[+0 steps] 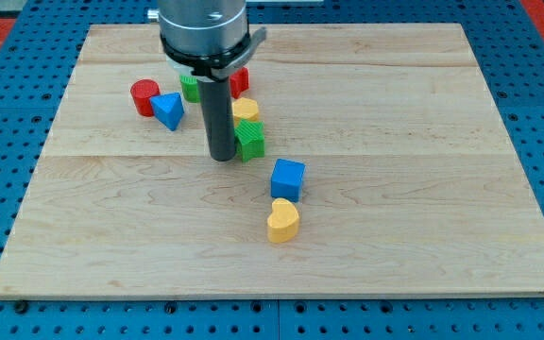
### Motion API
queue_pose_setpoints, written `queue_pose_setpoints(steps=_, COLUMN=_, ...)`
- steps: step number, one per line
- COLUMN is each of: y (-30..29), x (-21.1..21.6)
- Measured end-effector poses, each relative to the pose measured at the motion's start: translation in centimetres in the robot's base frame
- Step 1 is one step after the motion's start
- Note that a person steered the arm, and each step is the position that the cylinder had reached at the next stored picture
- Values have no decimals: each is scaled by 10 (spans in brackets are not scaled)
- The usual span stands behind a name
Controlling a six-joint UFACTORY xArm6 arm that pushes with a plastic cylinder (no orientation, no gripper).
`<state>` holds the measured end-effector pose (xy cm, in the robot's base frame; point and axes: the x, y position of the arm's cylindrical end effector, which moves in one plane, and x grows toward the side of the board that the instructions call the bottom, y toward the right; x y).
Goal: Push the green star left and down a bit
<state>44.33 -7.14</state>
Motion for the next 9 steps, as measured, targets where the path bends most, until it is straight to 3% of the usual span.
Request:
queue_pose_setpoints(steps=2, y=47, x=-9)
queue_pose_setpoints(steps=3, y=104, x=-18)
queue_pose_setpoints(steps=4, y=156, x=8)
queue_pose_setpoints(steps=5, y=129, x=68)
queue_pose_setpoints(steps=6, y=114, x=81)
queue_pose_setpoints(steps=8, y=109, x=46)
queue_pose_setpoints(steps=9, y=175, x=25)
